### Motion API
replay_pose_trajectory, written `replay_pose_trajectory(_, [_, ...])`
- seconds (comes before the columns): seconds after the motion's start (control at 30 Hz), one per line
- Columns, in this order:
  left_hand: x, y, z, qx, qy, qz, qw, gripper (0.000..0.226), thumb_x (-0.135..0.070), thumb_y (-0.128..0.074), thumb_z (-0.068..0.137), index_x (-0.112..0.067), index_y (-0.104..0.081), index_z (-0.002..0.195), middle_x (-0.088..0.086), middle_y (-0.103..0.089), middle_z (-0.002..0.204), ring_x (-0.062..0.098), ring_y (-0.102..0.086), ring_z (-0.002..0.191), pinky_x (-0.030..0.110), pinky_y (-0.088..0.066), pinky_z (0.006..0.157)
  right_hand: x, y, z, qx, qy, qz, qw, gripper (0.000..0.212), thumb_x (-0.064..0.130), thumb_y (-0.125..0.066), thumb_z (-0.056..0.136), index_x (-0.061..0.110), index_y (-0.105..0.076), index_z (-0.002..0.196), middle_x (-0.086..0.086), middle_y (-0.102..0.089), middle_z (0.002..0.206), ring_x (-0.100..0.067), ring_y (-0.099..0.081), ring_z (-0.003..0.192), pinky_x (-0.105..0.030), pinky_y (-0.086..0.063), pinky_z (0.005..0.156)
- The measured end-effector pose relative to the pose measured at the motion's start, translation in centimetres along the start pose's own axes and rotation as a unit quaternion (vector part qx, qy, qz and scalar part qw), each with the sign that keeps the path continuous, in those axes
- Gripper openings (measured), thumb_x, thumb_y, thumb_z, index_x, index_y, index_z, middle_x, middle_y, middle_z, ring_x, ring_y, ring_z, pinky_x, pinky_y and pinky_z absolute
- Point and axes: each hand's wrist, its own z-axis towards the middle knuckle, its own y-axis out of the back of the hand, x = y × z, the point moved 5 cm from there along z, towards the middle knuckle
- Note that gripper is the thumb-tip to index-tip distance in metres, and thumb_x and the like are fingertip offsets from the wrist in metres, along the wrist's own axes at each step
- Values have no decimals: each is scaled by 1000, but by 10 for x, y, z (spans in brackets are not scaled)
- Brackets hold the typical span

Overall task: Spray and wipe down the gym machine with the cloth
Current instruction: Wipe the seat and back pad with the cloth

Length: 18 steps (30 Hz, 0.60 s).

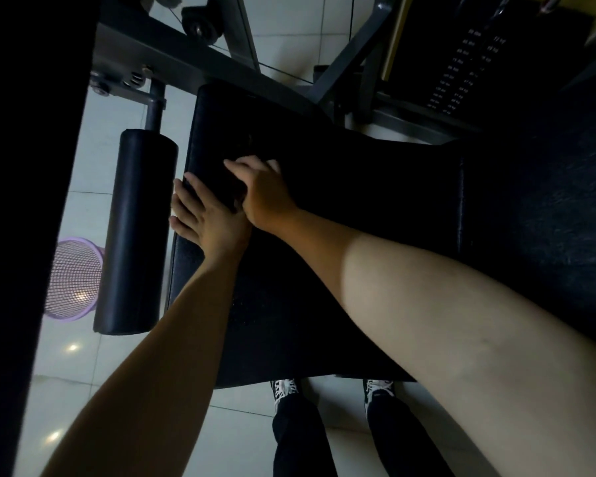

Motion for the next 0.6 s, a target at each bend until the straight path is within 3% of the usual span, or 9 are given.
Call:
replay_pose_trajectory(0.13, [-1,1,-1,1,2,1,1000,92,-39,-56,95,-14,2,161,10,11,168,31,13,154,51,14,119,-29,22,-6,-2,-2,-83,997,58,2,-40,98,20,-41,152,-8,-43,151,-34,-41,129,-35,-33,110])
replay_pose_trajectory(0.27, [-1,2,-3,6,-4,-4,1000,92,-39,-56,95,-14,3,161,10,11,168,31,13,154,51,15,119,-89,57,-34,-99,-127,-152,975,57,4,-34,101,18,-31,156,-10,-33,157,-41,-34,135,-42,-25,116])
replay_pose_trajectory(0.43, [-1,4,-4,5,-1,-12,1000,92,-40,-56,95,-14,2,161,10,11,168,31,13,154,51,15,120,-130,75,-61,-173,-269,-50,946,49,14,-34,108,14,-28,156,-11,-22,162,-32,-19,149,-39,-13,122])
replay_pose_trajectory(0.6, [-2,9,-5,25,-3,-31,999,96,-38,-61,91,-16,1,161,8,11,169,29,14,154,49,16,120,-102,55,-64,-161,-256,31,953,64,-5,-51,92,12,-37,152,-15,-32,157,-35,-28,143,-36,-18,119])
